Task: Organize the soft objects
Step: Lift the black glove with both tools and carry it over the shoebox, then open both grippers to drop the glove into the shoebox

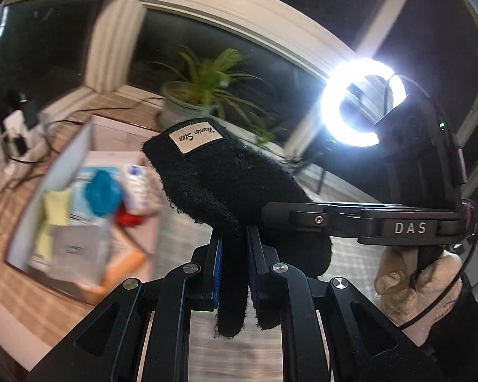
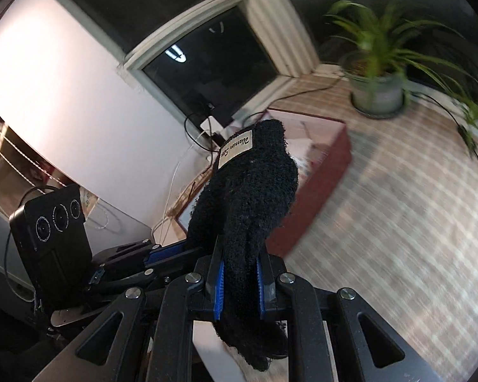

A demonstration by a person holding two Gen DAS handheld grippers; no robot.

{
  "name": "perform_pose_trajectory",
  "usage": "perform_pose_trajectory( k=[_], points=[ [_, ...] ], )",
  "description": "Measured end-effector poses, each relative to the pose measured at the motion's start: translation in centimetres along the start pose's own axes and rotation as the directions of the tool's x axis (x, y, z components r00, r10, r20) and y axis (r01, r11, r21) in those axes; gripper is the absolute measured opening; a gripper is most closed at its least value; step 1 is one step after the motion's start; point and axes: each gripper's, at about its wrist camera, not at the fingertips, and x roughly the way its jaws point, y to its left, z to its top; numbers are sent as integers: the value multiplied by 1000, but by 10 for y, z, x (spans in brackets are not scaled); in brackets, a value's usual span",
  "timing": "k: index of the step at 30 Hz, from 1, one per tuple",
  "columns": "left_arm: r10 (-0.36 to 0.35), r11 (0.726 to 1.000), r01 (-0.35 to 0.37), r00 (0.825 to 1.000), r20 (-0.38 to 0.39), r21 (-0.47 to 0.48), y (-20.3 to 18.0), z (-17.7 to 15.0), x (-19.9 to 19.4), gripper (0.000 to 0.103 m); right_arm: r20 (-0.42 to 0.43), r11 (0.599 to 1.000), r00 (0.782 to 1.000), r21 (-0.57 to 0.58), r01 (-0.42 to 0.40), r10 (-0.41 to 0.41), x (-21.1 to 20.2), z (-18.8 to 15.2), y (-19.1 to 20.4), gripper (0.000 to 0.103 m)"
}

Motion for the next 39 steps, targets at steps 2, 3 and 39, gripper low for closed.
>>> perform_pose_trajectory(
  k=[2,3,39],
  points=[
    [27,1000,-27,1000,0,1,17,5,-3,12,-7,1000,1000,-24,20,-20,20,11,13,14],
    [44,999,-44,999,-1,4,25,7,-3,12,-11,999,1000,-31,26,-26,28,15,18,14],
    [296,955,-295,954,-39,29,140,27,-4,62,-2,965,965,-40,261,-261,100,46,27,59]
  ],
)
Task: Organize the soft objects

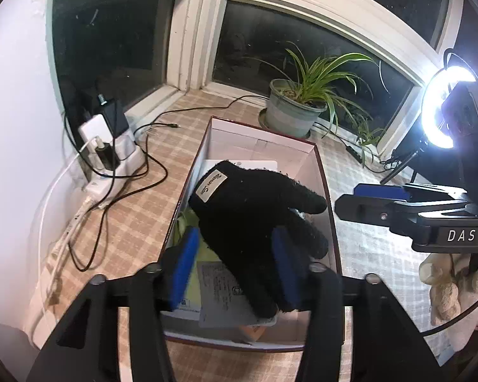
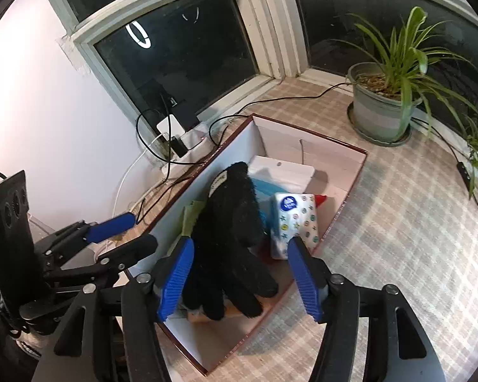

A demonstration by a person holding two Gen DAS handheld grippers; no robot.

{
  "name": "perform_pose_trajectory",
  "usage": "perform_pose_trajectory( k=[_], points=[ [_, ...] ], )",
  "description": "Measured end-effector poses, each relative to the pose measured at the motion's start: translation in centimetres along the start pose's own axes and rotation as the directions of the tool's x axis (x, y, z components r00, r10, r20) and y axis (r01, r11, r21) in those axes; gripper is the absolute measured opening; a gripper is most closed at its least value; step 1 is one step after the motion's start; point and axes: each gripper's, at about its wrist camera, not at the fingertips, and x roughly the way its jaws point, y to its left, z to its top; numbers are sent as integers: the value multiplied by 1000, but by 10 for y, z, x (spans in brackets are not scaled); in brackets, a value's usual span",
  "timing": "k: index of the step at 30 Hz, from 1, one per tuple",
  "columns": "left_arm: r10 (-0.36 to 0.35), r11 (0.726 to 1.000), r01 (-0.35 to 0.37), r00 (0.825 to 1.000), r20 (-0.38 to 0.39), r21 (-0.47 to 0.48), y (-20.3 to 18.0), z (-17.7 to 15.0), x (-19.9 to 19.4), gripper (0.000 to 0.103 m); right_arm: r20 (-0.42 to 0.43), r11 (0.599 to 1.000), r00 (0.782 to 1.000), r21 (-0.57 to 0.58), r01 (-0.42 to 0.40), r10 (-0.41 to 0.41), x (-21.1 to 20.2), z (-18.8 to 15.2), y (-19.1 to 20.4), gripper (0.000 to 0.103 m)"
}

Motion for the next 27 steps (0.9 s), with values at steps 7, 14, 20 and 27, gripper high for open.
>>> perform_pose_trajectory(
  k=[7,14,20,27],
  points=[
    [69,997,-70,997,33,21,-15,-9,-15,73,25,999,999,-25,41,-40,-15,-16,-5,65],
    [86,996,-88,994,61,29,-33,-18,-34,73,76,988,989,-75,135,-129,-41,-37,-12,69],
    [99,995,-101,991,92,19,-49,-28,-51,73,141,976,973,-98,197,-182,-70,-58,-17,73],
    [112,994,-112,987,118,-6,-69,-43,-71,73,188,961,959,-142,238,-210,-101,-88,-18,74]
  ],
)
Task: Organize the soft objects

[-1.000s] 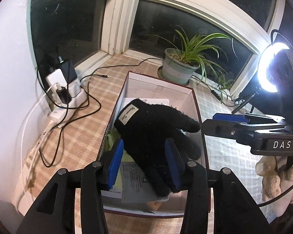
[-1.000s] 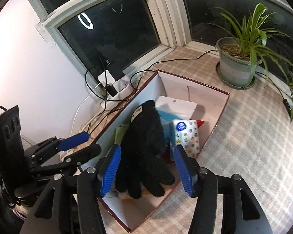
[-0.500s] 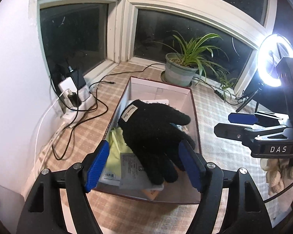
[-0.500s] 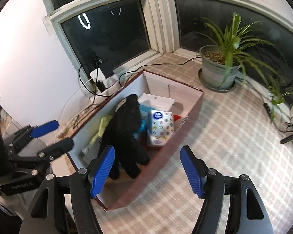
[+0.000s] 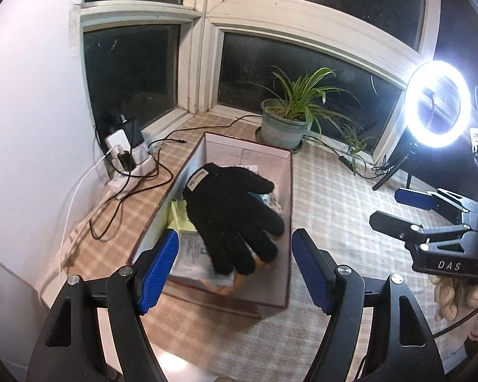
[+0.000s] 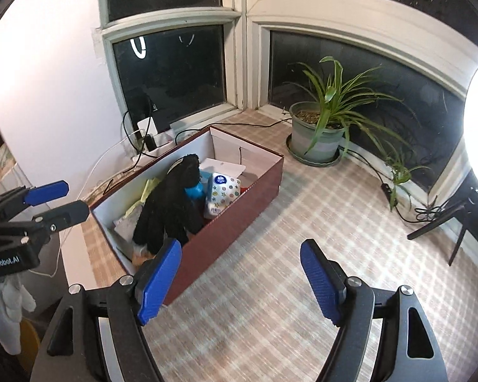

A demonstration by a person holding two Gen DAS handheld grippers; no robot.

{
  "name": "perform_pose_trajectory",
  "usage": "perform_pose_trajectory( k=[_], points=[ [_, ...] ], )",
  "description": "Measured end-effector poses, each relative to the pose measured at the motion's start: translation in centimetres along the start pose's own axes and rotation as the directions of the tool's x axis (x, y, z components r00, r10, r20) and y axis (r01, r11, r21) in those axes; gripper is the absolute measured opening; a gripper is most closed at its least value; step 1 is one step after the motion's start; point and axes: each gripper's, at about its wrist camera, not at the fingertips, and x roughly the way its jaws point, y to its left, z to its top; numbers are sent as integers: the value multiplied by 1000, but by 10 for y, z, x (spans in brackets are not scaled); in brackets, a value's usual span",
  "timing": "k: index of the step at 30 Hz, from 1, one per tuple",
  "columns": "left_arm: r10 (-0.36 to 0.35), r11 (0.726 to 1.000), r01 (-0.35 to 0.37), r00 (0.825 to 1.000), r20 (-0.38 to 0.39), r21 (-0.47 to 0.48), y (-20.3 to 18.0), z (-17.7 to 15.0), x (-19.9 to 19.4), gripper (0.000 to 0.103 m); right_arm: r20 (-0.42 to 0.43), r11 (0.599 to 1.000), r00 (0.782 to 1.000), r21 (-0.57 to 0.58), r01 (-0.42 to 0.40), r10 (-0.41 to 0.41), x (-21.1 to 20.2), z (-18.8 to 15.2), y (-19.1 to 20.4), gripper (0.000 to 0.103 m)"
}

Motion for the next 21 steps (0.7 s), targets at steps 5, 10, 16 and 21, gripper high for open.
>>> perform_pose_trajectory(
  k=[5,10,16,21],
  points=[
    [14,1000,-14,1000,17,-4,-16,-12,-18,73,16,1000,1000,-4,-9,9,-19,-18,-4,79],
    [29,999,-28,999,22,-17,-33,-25,-34,73,29,1000,999,-12,-18,19,-40,-37,-10,79],
    [46,999,-45,998,34,-29,-56,-41,-51,73,47,999,998,-11,-41,42,-67,-56,-18,79],
    [62,998,-60,997,50,-36,-77,-54,-69,73,65,998,996,2,-67,66,-88,-72,-27,81]
  ],
)
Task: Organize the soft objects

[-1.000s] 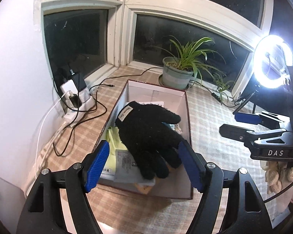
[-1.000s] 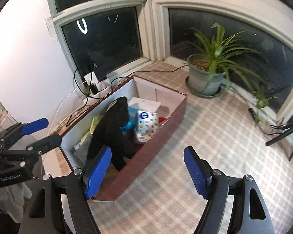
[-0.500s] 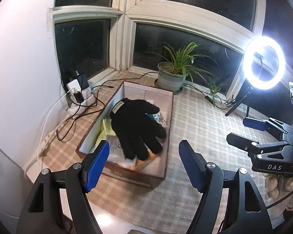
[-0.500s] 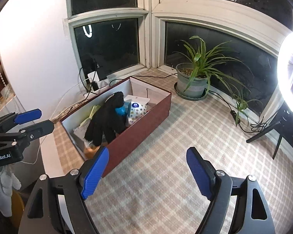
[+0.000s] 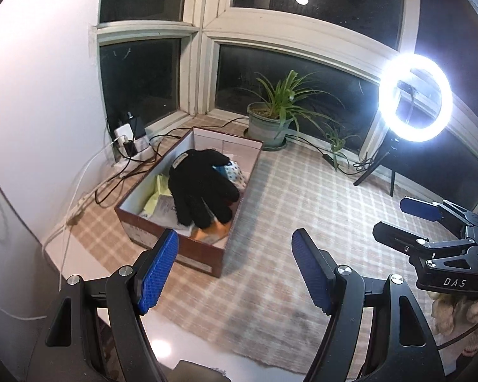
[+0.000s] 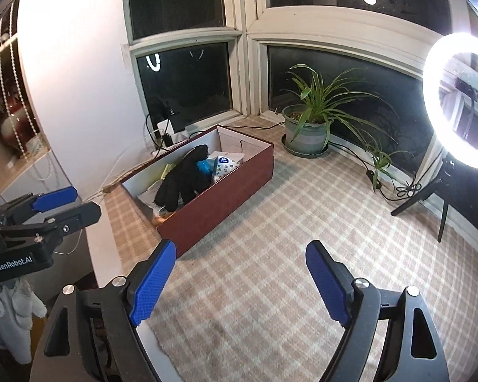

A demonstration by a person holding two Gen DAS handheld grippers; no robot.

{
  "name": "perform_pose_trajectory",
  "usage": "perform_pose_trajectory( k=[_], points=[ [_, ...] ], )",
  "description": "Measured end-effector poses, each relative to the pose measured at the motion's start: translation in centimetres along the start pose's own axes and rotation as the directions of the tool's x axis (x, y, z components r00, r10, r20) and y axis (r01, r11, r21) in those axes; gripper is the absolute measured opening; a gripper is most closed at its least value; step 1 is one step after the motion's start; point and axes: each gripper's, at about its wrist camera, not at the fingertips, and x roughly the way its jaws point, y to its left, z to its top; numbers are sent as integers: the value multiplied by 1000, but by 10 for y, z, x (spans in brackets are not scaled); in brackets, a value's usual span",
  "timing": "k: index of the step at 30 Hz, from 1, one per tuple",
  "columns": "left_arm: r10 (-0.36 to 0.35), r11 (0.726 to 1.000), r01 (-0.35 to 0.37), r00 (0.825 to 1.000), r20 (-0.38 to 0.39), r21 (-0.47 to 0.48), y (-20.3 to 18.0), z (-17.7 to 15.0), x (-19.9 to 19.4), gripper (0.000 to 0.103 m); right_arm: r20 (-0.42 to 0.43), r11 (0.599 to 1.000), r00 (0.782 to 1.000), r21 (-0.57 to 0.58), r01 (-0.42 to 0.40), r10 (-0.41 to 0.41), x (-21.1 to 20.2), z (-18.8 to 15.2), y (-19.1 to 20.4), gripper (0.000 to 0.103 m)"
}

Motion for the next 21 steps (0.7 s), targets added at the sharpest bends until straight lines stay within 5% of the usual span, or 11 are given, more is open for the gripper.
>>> perform_pose_trajectory(
  k=[21],
  points=[
    [18,999,-17,999,36,-32,-39,-27,-39,74,43,1000,999,-11,-23,24,-44,-30,-12,84]
  ],
)
